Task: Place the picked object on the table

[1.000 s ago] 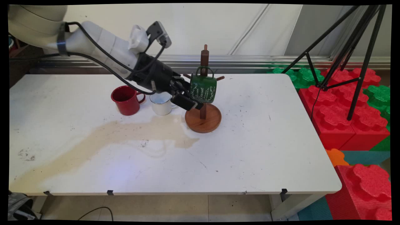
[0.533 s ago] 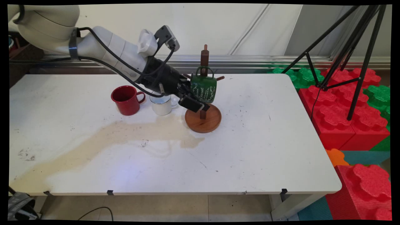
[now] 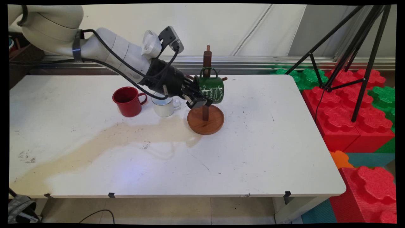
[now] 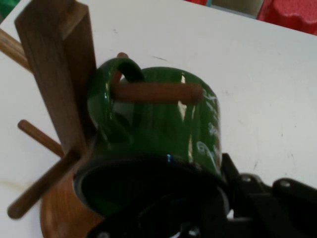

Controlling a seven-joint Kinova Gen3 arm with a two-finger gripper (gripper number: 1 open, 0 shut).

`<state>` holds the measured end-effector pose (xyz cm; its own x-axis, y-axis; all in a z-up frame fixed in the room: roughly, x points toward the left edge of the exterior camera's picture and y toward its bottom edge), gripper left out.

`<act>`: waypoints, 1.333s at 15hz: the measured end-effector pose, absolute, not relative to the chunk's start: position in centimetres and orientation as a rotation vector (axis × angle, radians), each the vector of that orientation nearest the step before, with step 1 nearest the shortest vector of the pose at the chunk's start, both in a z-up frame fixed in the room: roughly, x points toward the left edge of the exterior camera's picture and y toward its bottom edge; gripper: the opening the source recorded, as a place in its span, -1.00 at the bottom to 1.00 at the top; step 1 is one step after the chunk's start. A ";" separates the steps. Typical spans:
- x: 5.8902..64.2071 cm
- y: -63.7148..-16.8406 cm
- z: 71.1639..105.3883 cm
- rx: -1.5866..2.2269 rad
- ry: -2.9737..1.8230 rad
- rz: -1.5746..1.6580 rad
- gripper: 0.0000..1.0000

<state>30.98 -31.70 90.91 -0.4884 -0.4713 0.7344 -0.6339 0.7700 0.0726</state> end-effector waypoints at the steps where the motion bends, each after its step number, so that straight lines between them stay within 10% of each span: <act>1: 31.1 -31.7 91.0 0.814 -2.179 0.270 -1.00; 20: 32.9 -29.6 94.3 0.735 -2.193 0.281 -1.00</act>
<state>32.91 -29.59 94.34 -0.5202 -0.4134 0.7473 -0.5887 0.8075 0.0370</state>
